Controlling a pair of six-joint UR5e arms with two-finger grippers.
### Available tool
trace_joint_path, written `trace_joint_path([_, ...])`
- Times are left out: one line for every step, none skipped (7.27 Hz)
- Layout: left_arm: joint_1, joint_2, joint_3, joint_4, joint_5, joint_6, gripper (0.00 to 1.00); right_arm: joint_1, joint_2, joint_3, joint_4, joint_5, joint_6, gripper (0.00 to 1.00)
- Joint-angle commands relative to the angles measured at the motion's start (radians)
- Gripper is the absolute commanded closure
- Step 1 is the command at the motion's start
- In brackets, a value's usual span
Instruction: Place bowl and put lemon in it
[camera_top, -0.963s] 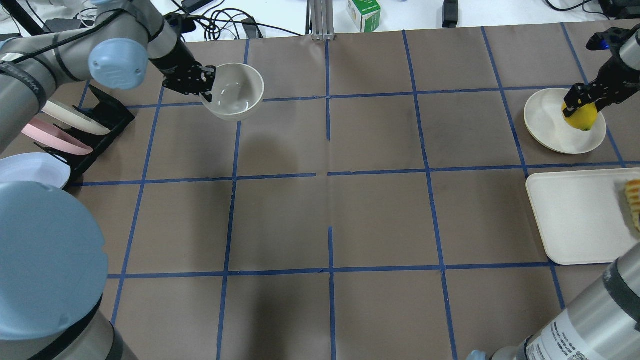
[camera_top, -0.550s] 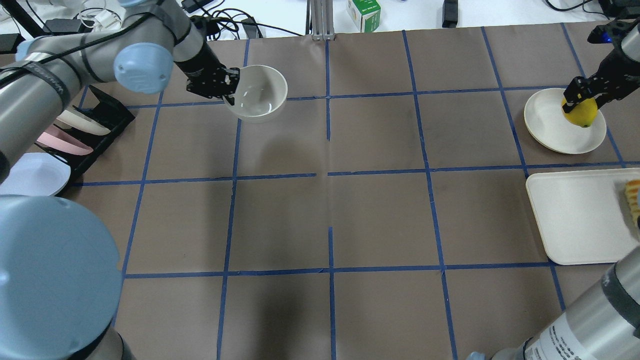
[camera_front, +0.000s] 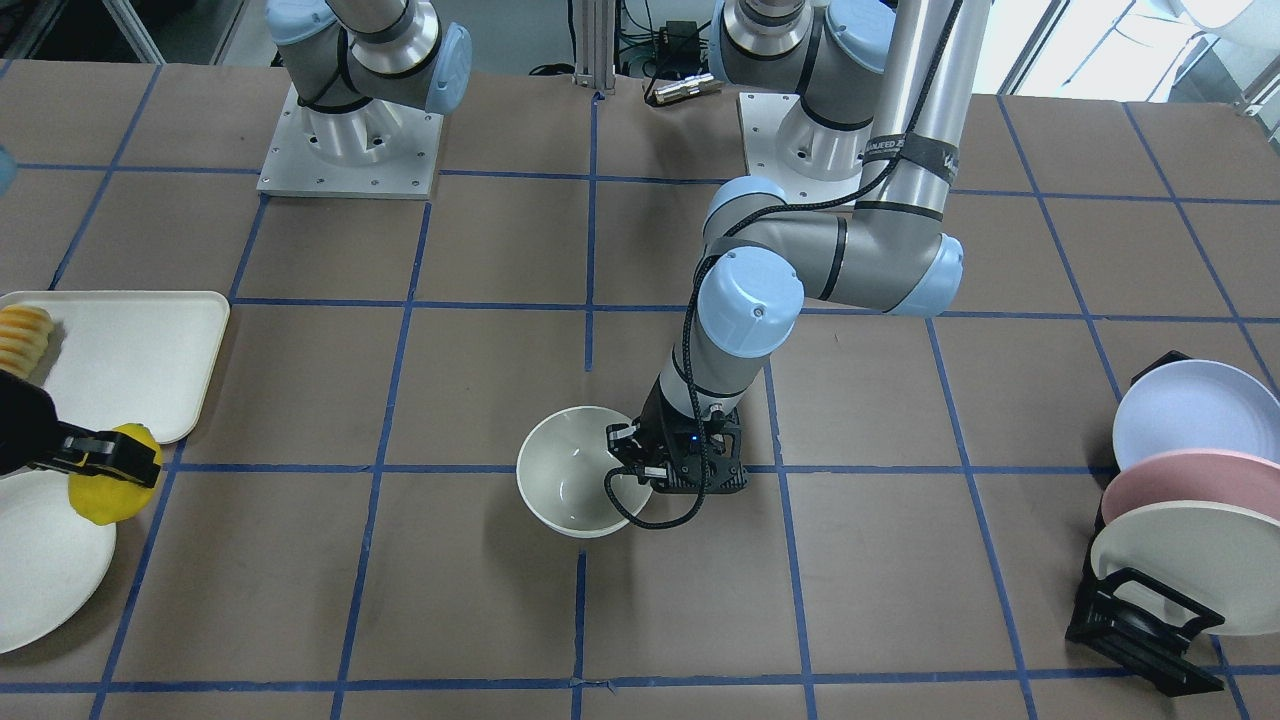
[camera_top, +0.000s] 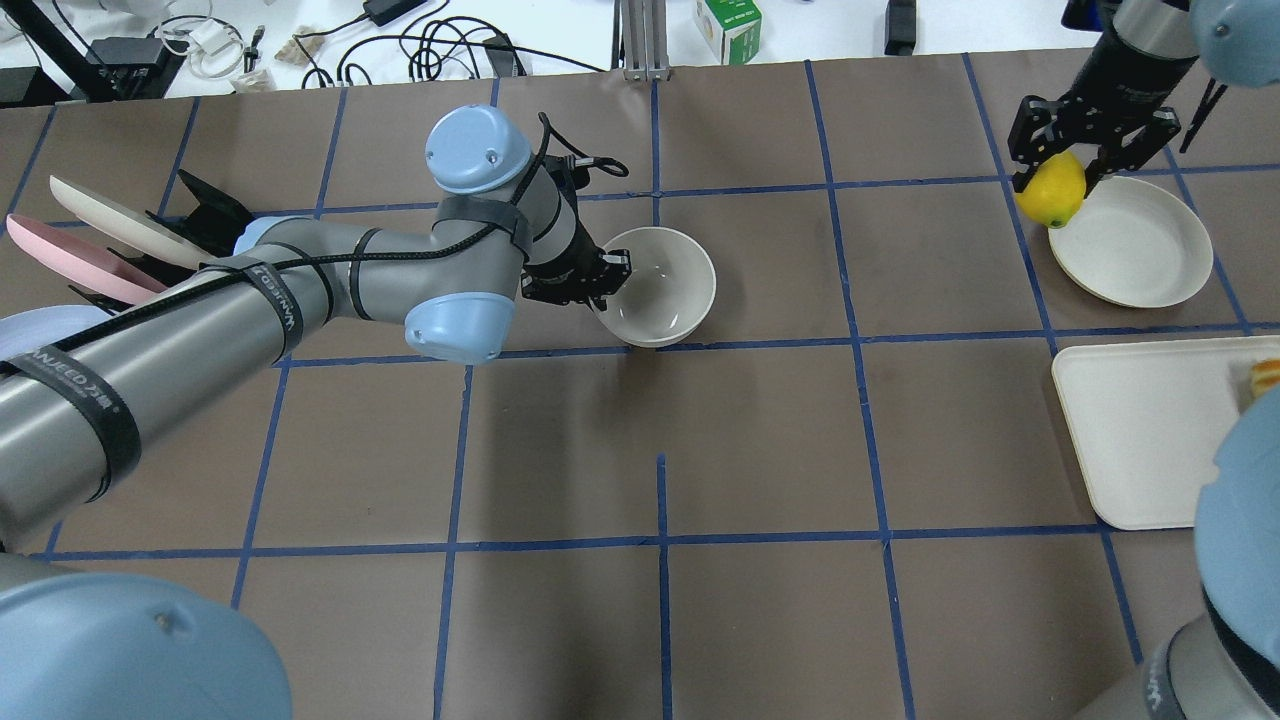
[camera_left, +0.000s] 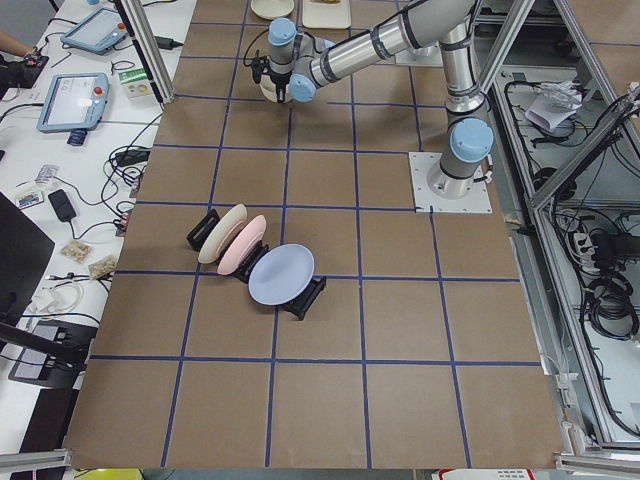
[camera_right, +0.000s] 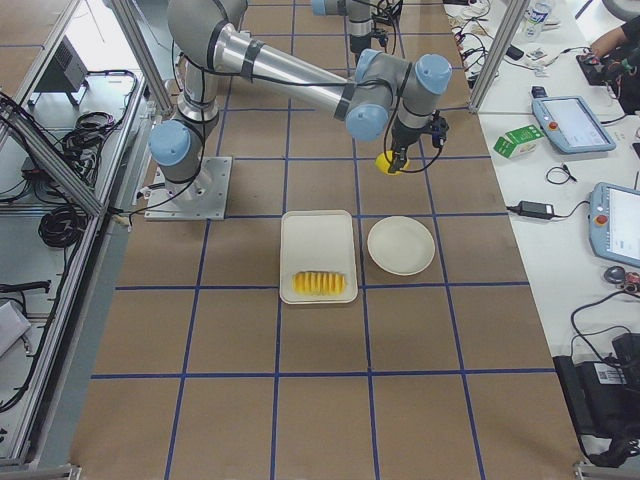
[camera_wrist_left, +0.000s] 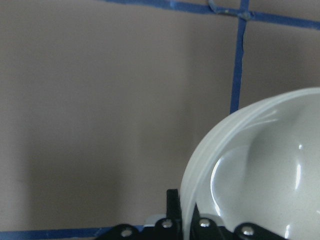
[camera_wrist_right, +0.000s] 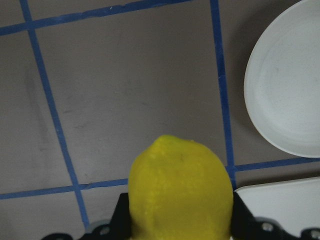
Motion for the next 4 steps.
trace_joint_path([-0.005, 0.024, -0.044, 0.018, -0.002, -0.029, 0.89, 0.129, -0.009, 0.003, 0.006, -0.002, 0.168, 1.00])
trace_joint_path([0.001, 0.022, -0.049, 0.017, 0.003, -0.019, 0.83, 0.196, -0.007, 0.003, 0.004, -0.001, 0.248, 1.00])
trace_joint_path([0.001, 0.018, -0.048, 0.017, 0.003, -0.020, 0.54, 0.232, -0.004, 0.004, 0.004, 0.005, 0.299, 1.00])
trace_joint_path([0.008, 0.024, -0.038, 0.017, -0.003, -0.018, 0.17, 0.269, 0.000, 0.006, 0.001, 0.005, 0.354, 1.00])
